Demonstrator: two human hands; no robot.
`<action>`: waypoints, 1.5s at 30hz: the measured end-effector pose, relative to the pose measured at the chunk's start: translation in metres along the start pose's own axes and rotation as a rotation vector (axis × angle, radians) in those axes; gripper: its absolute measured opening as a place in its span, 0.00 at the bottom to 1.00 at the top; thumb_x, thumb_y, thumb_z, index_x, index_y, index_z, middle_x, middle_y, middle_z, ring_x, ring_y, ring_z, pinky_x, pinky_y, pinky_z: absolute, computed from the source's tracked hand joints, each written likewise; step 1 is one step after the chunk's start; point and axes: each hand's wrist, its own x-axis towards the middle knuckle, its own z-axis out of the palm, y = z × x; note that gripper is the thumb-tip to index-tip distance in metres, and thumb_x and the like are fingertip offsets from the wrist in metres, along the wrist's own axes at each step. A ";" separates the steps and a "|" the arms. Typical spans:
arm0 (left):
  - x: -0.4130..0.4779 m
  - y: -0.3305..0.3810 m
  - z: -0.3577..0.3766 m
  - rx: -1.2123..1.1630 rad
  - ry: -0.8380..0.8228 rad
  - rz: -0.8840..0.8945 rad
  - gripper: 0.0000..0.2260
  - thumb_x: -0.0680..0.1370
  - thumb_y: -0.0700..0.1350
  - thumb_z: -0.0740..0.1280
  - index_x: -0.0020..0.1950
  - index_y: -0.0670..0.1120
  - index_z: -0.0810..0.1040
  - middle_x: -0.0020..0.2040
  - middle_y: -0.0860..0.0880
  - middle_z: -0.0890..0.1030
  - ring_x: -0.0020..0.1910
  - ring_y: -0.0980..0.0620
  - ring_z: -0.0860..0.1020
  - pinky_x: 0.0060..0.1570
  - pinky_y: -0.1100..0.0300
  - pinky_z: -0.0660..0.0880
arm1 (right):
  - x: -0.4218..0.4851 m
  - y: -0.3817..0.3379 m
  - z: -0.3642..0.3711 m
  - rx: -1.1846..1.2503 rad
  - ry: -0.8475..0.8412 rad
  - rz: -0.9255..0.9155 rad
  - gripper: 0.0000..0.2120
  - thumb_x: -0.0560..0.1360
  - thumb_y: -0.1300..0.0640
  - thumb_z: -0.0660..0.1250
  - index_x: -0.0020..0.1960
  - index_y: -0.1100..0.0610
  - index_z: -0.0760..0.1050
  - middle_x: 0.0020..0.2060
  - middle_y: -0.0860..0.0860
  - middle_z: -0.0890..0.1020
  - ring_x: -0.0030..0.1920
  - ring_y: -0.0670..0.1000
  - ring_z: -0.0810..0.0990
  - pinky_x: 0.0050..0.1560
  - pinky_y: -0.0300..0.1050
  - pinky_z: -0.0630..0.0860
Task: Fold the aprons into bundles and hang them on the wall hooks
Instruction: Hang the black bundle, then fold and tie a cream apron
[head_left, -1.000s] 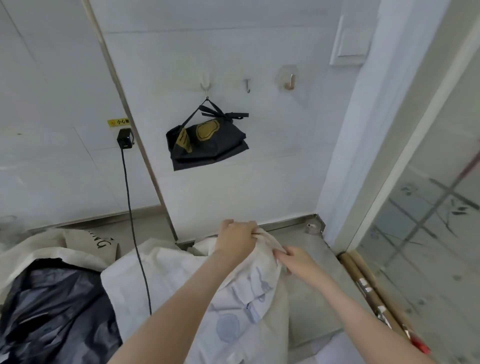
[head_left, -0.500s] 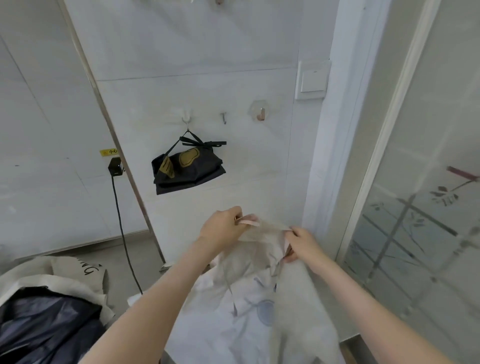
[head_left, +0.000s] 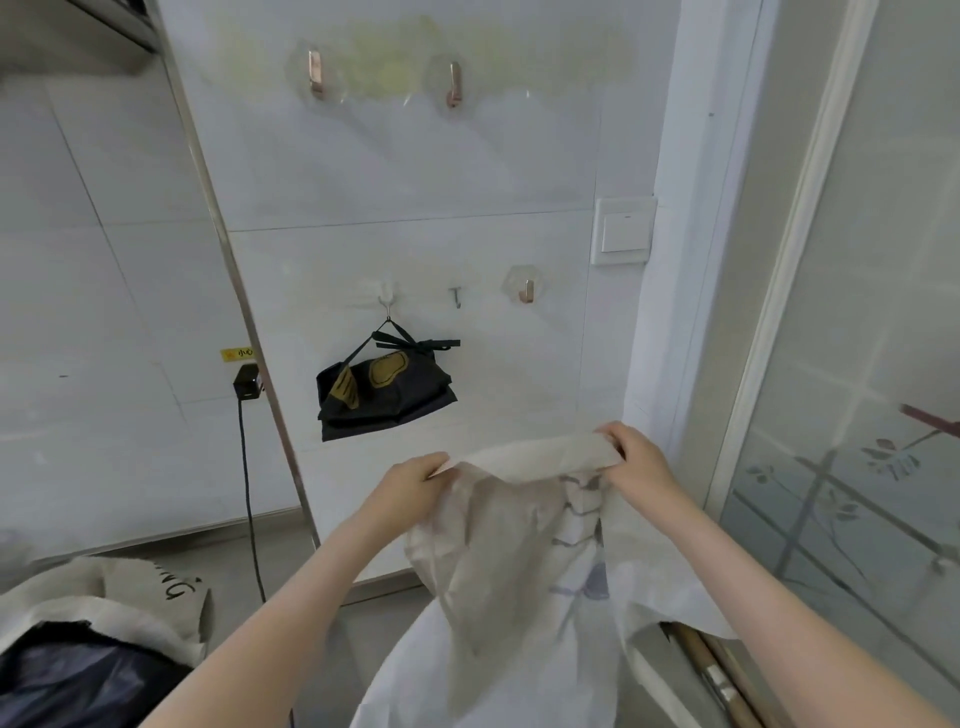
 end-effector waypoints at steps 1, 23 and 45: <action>0.001 -0.002 -0.002 0.010 0.049 0.005 0.13 0.82 0.47 0.57 0.42 0.42 0.72 0.40 0.43 0.76 0.40 0.50 0.71 0.41 0.57 0.64 | 0.002 0.002 0.001 0.018 0.015 0.008 0.08 0.71 0.68 0.66 0.46 0.57 0.76 0.42 0.51 0.80 0.44 0.52 0.77 0.39 0.41 0.70; -0.021 -0.074 -0.018 0.087 -0.150 -0.129 0.13 0.83 0.51 0.56 0.52 0.44 0.76 0.50 0.47 0.80 0.52 0.47 0.77 0.53 0.56 0.70 | 0.019 0.010 0.036 -0.095 0.052 0.141 0.13 0.78 0.59 0.56 0.49 0.64 0.77 0.45 0.62 0.81 0.47 0.62 0.80 0.49 0.55 0.78; -0.026 -0.103 -0.012 0.144 -0.049 -0.158 0.10 0.83 0.45 0.54 0.42 0.46 0.60 0.33 0.47 0.69 0.31 0.50 0.65 0.31 0.57 0.61 | 0.017 0.062 0.046 -0.129 -0.012 0.257 0.23 0.69 0.73 0.51 0.56 0.62 0.78 0.43 0.61 0.81 0.40 0.59 0.79 0.39 0.53 0.77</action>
